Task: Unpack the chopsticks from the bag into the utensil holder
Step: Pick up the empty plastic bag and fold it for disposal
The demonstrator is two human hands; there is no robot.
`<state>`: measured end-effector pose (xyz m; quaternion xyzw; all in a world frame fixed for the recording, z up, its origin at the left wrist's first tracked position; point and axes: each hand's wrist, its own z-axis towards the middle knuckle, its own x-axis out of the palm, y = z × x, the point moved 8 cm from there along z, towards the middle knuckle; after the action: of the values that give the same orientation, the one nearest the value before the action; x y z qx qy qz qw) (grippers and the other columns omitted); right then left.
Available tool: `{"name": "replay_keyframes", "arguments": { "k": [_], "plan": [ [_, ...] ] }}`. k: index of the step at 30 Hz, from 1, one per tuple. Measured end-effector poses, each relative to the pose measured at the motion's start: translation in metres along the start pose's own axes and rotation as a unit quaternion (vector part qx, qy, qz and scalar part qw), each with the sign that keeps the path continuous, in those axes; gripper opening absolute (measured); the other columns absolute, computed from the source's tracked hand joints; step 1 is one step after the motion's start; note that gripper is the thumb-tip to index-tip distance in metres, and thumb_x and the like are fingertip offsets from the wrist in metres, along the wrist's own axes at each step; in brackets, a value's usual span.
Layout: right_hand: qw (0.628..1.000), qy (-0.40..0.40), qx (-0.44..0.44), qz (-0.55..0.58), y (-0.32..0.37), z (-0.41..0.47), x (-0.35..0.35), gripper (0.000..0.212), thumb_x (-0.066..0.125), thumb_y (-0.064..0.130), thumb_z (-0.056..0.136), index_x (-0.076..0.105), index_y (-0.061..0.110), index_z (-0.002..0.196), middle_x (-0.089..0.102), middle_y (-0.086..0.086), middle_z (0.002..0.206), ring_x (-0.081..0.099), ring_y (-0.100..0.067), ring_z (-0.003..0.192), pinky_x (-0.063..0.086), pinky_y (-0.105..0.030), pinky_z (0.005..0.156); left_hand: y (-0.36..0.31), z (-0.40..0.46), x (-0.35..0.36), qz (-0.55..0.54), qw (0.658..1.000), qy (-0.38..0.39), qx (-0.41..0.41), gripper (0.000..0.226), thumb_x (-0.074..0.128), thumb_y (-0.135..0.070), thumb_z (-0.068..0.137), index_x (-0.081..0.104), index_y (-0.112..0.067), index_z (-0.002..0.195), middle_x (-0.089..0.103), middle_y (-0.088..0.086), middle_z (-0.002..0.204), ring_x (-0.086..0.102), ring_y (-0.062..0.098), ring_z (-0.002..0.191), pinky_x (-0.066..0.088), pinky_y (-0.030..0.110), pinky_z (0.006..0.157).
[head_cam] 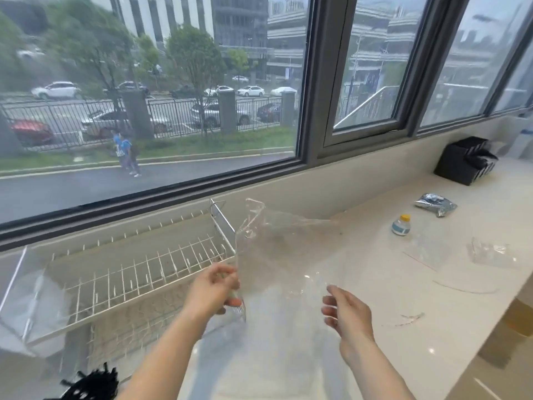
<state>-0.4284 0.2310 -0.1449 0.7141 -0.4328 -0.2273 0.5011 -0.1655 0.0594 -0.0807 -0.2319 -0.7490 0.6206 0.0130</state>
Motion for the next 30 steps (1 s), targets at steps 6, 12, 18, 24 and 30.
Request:
{"name": "replay_keyframes", "arguments": {
  "k": [6,12,18,24,30],
  "plan": [
    [0.986,0.095,-0.130,0.050,0.093,-0.071,0.072,0.021,0.066,0.023,0.097,0.069,0.011,0.081,0.066,-0.005,0.073,0.061,-0.019,0.065,0.047,-0.027,0.054,-0.081,-0.059,-0.087,-0.093,0.987,-0.034,0.124,0.025,0.072,-0.053,0.084,0.071,-0.030,0.095,0.078,0.001,0.091,0.076,0.010,0.075,0.057,0.032,0.075],
    [0.963,0.191,-0.178,0.069,0.141,-0.151,0.126,0.020,0.064,0.020,0.099,0.069,0.007,0.084,0.072,-0.008,0.082,0.066,-0.023,0.074,0.053,-0.033,0.066,-0.115,-0.117,-0.185,-0.113,0.966,-0.117,0.200,0.043,0.068,-0.063,0.071,0.075,-0.023,0.085,0.080,-0.004,0.087,0.077,0.021,0.089,0.056,0.042,0.088],
    [0.950,0.242,-0.166,0.109,0.149,-0.208,0.156,0.016,0.068,0.017,0.096,0.069,0.007,0.084,0.069,-0.006,0.087,0.070,-0.024,0.081,0.061,-0.041,0.084,-0.106,-0.170,-0.247,-0.126,0.951,-0.184,0.214,0.041,0.069,-0.068,0.071,0.076,-0.027,0.070,0.079,-0.014,0.086,0.069,0.010,0.100,0.043,0.039,0.092],
    [0.923,0.311,-0.087,0.209,0.141,-0.249,0.183,0.022,0.077,0.012,0.086,0.065,0.001,0.100,0.069,-0.015,0.096,0.074,-0.024,0.074,0.066,-0.036,0.072,-0.096,-0.202,-0.276,-0.204,0.922,-0.229,0.236,0.035,0.072,-0.045,0.087,0.079,-0.014,0.072,0.076,-0.006,0.070,0.067,0.008,0.077,0.043,0.038,0.089],
    [0.916,0.365,0.001,0.168,0.121,-0.278,0.201,0.080,0.085,0.008,0.068,0.052,0.000,0.140,0.065,-0.024,0.130,0.066,-0.037,0.113,0.061,-0.041,0.081,-0.079,-0.211,-0.291,-0.273,0.894,-0.264,0.236,0.048,0.070,-0.009,0.087,0.047,-0.025,0.048,0.043,-0.009,0.051,0.037,0.013,0.056,0.035,0.035,0.067]
  ]
}}
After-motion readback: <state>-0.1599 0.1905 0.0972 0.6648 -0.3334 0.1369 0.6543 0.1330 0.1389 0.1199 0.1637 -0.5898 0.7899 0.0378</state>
